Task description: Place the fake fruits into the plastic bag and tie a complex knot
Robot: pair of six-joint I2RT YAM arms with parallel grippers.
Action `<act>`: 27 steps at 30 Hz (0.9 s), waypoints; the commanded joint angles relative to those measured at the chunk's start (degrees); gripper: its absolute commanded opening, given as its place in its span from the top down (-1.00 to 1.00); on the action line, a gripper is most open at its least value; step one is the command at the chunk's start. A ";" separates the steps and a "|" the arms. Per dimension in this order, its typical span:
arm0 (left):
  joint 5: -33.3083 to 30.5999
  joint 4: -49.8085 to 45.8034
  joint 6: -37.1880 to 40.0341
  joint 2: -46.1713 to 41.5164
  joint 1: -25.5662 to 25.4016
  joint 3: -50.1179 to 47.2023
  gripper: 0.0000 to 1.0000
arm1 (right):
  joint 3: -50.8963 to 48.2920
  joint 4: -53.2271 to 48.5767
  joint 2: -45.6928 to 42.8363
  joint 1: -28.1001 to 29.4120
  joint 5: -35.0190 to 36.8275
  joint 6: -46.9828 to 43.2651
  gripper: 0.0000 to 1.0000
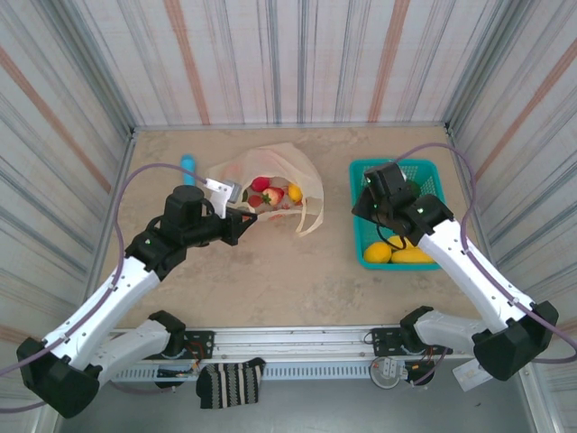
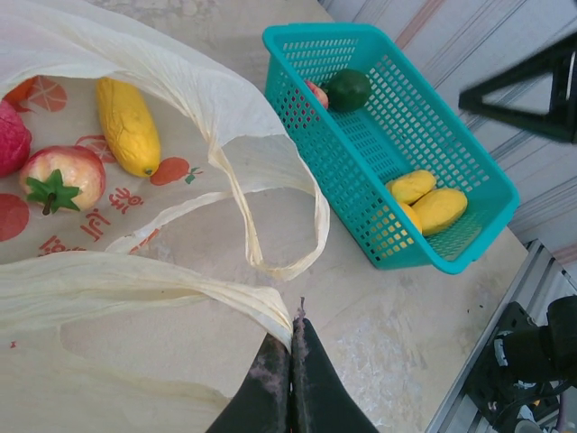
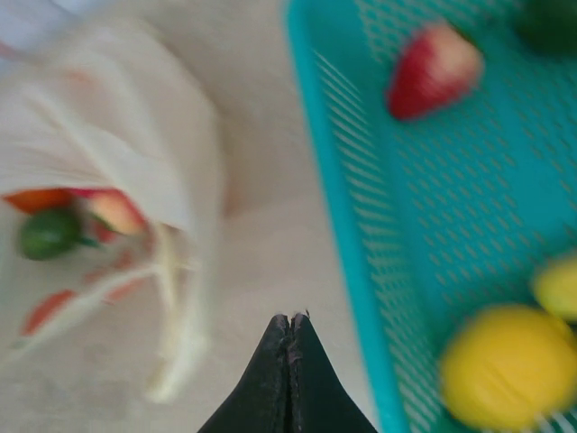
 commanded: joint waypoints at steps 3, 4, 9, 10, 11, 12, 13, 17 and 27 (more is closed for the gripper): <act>-0.58 -1.10 1.28 0.24 -0.10 0.87 1.00 | 0.76 -28.99 1.67 -2.65 2.71 13.56 1.00; -0.58 -1.02 1.29 0.12 -0.12 0.82 1.00 | 0.00 -31.85 2.01 -3.46 2.71 15.14 1.00; -0.62 -1.12 1.37 -0.05 -0.11 1.08 1.00 | -3.64 -41.00 2.26 -6.92 4.95 23.61 1.00; -0.71 -1.10 1.37 -0.10 -0.08 1.07 1.00 | -4.67 -41.56 1.72 -7.57 4.68 24.54 1.00; -0.71 -1.07 1.37 -0.20 -0.05 1.07 1.00 | -5.86 -41.52 1.16 -8.18 4.01 25.06 1.00; -0.71 -1.03 1.36 -0.21 -0.12 1.06 1.00 | -7.56 -40.70 0.26 -8.96 2.82 25.33 1.00; -0.71 -1.02 1.37 -0.24 -0.10 1.08 1.00 | -9.63 -39.29 -0.67 -9.85 1.16 25.36 1.00; -0.72 -1.10 1.46 -0.46 -0.13 1.08 1.00 | -15.32 -33.89 -2.71 -11.77 -2.12 25.02 1.00; -0.18 -0.60 1.45 -0.26 -0.11 0.96 1.00 | -14.07 -9.74 3.25 -16.32 6.64 7.23 1.00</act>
